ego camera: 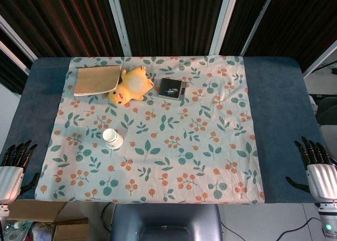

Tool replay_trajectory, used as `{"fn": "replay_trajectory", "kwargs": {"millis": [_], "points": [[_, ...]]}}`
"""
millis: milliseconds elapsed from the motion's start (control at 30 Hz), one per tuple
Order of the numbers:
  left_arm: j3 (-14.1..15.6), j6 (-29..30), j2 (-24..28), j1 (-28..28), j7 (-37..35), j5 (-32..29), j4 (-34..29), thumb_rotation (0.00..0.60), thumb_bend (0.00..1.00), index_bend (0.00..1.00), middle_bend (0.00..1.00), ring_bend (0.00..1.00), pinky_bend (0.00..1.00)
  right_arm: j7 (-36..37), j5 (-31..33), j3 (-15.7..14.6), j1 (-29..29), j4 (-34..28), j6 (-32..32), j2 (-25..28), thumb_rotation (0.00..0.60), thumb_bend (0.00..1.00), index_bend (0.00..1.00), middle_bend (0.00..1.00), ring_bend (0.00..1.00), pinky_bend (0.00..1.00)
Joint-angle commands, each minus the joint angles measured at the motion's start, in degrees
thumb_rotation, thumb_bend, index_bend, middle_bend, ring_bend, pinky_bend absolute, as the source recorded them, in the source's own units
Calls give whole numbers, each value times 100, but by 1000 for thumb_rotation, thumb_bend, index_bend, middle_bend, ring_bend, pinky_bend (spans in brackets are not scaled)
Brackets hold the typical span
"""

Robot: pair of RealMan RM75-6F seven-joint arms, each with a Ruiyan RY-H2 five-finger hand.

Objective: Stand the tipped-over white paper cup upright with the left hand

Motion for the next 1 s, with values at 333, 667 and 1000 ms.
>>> {"fn": "replay_trajectory", "kwargs": {"millis": [333, 667, 1000], "points": [[-111, -118, 49, 36, 64, 157, -77, 600, 354, 0, 0, 0, 0, -1, -2, 3, -22, -24, 54, 3, 600, 0, 0, 0, 0, 0], [-379, -698, 312, -703, 2326, 948, -1466, 600, 355, 0, 0, 0, 0, -67, -9, -24, -21, -84, 25, 24, 600, 0, 0, 0, 0, 0], [-1222, -2734, -550, -2044, 6161, -221, -2529, 600, 359, 0, 0, 0, 0, 145, -40, -24, -107, -140, 182, 145, 600, 0, 0, 0, 0, 0]]}}
